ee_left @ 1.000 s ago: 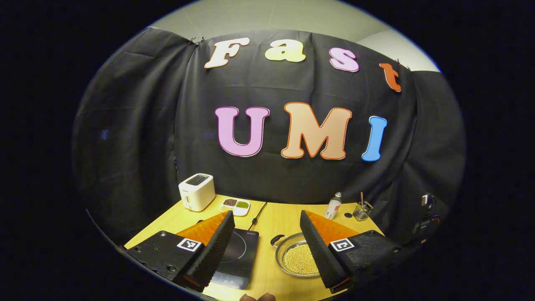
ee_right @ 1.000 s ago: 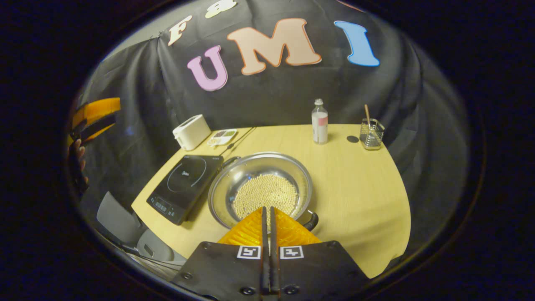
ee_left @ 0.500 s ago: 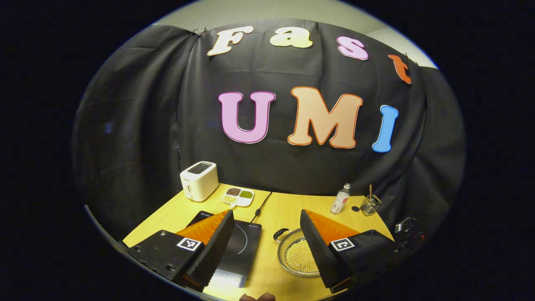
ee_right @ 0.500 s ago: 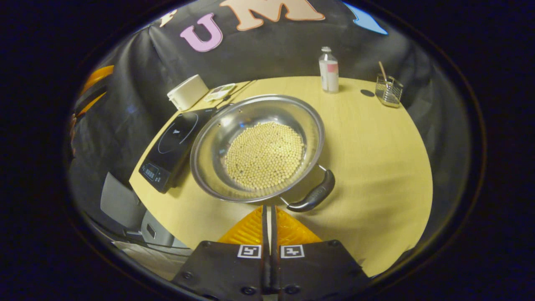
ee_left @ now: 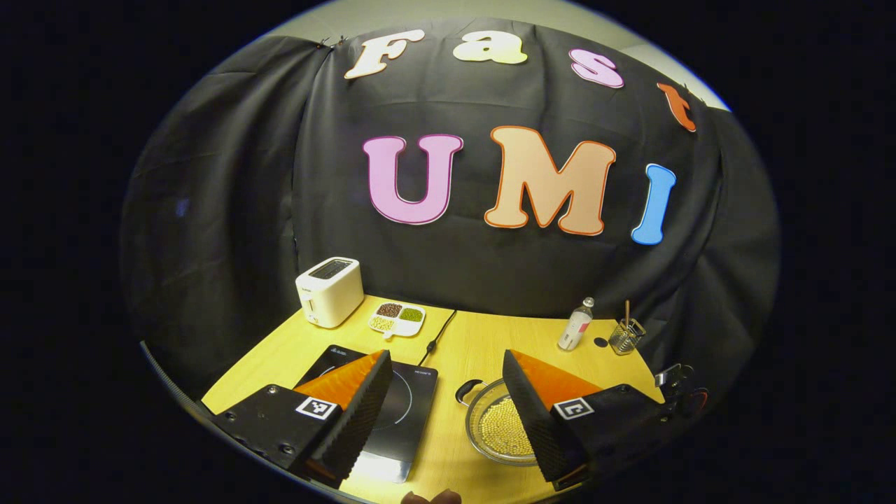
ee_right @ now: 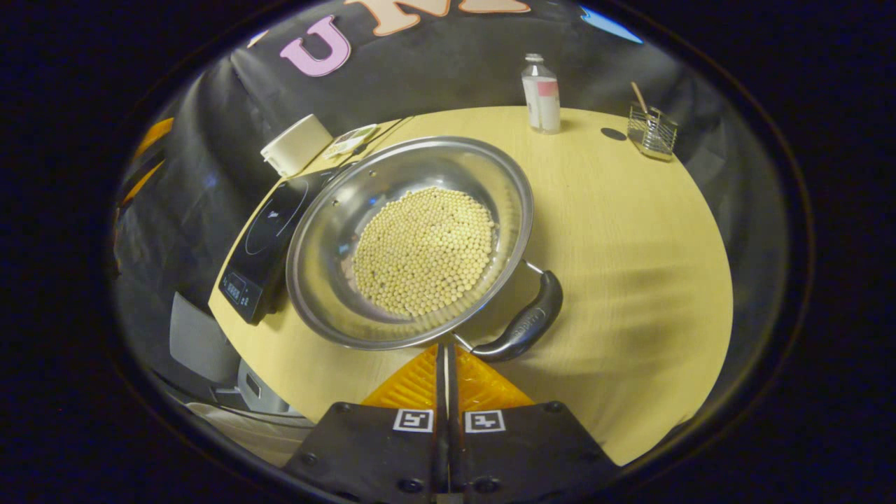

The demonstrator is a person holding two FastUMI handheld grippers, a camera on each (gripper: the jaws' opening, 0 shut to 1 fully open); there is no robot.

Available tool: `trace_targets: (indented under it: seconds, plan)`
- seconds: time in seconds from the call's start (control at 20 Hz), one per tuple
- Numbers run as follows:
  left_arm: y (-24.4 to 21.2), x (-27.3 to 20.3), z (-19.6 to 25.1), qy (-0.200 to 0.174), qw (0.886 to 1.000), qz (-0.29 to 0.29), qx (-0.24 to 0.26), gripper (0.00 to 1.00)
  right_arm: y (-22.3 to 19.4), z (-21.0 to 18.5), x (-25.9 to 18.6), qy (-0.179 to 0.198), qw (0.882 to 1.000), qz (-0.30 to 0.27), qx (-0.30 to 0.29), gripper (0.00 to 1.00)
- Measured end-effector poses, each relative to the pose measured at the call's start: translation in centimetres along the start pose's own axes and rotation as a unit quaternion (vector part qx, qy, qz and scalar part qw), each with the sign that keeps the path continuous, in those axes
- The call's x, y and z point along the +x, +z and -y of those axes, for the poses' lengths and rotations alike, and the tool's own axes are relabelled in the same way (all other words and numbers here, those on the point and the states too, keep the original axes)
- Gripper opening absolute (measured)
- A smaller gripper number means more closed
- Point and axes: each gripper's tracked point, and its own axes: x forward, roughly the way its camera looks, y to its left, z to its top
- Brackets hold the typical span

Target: First push the handle of the pot to place it horizontally, then grasp the pot with both hands and set it on the induction cooktop.

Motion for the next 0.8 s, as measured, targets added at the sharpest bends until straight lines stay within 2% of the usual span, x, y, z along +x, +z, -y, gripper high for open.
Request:
trace_targets:
  seconds: [0.4, 0.45, 0.5, 0.8]
  plan:
    - [-2.9, 2.5, 1.4, -0.018, 0.999, -0.040, 0.007, 0.97, 2.7, 4.0, 0.9, -0.030, 1.000, 0.006, 0.004, 0.02]
    - [-3.4, 2.8, 1.6, -0.020, 0.999, -0.045, 0.007, 0.97, 3.0, 4.6, 1.0, -0.033, 0.999, 0.005, 0.004, 0.00]
    - [-3.8, 3.0, 1.8, -0.022, 0.998, -0.050, 0.008, 0.97, 3.2, 4.9, 1.2, -0.032, 0.999, 0.005, 0.009, 0.03]
    - [-6.0, 4.5, 2.2, -0.033, 0.997, -0.075, 0.006, 0.98, 4.8, 6.3, 1.7, -0.050, 0.999, 0.008, -0.006, 0.03]
